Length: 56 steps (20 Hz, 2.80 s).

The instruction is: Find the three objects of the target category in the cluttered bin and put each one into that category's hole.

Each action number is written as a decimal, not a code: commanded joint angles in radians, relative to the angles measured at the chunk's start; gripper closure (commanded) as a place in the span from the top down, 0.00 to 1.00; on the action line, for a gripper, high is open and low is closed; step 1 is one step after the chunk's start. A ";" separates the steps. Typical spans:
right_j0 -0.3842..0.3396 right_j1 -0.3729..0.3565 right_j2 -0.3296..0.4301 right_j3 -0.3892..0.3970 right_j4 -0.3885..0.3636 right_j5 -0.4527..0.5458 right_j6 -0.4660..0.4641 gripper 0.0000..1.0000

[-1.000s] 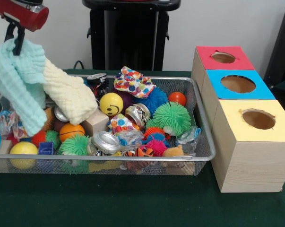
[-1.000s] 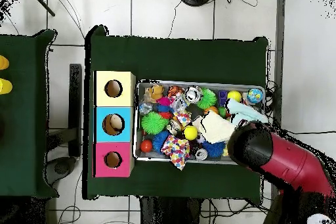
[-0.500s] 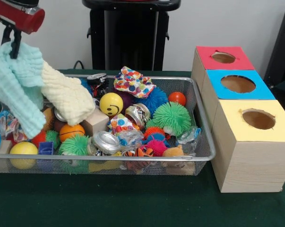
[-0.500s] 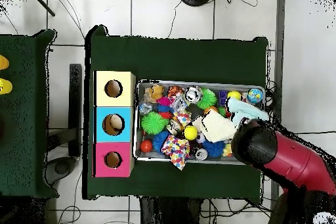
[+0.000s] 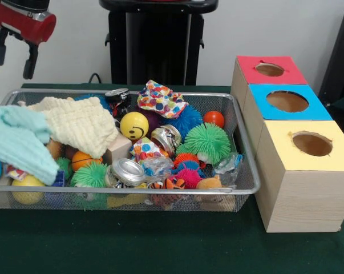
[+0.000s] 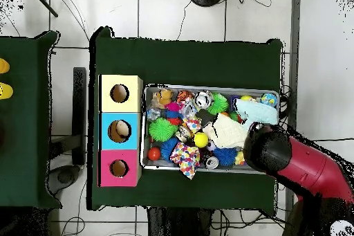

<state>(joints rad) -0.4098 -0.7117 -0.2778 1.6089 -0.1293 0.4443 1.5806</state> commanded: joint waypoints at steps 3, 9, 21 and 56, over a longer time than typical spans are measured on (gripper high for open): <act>0.017 0.032 0.081 -0.030 -0.004 0.184 0.050 1.00; 0.057 0.018 0.054 -0.042 0.028 0.308 0.108 1.00; 0.098 0.031 0.140 0.033 0.172 0.140 0.206 1.00; 0.371 0.280 0.034 -0.220 0.372 0.181 0.373 1.00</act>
<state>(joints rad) -0.0449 -0.5232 -0.2598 1.4688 0.1848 0.5877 1.6582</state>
